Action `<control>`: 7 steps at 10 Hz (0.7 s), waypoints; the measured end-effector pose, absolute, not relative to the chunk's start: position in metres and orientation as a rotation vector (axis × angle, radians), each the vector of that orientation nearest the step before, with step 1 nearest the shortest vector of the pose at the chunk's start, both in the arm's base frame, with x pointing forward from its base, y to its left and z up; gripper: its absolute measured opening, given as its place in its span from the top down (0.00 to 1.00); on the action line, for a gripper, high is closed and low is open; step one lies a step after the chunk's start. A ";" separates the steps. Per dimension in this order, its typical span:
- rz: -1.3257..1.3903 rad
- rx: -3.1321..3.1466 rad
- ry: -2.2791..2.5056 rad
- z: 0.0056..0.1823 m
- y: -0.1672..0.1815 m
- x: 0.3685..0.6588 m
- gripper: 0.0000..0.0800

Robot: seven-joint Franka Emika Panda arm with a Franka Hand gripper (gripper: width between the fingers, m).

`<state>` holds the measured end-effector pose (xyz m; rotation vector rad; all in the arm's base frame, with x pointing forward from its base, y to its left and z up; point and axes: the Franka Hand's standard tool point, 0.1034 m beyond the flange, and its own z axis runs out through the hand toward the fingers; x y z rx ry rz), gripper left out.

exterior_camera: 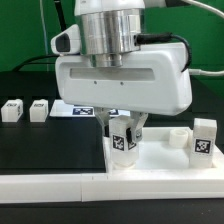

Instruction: Assemble square table

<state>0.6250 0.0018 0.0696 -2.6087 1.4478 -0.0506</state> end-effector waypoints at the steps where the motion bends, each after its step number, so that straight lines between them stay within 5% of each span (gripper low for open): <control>1: 0.000 -2.425 1.704 0.070 0.006 0.624 0.64; 4: 0.066 -2.101 1.999 0.068 0.006 0.623 0.64; 6: 0.071 -2.085 2.016 0.068 0.009 0.623 0.37; 7: 0.050 -2.196 1.908 0.067 0.010 0.623 0.37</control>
Offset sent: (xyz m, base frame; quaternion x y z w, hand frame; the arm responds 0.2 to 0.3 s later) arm 0.0121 -0.0002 0.0053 0.0600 -0.0194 0.2645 0.9623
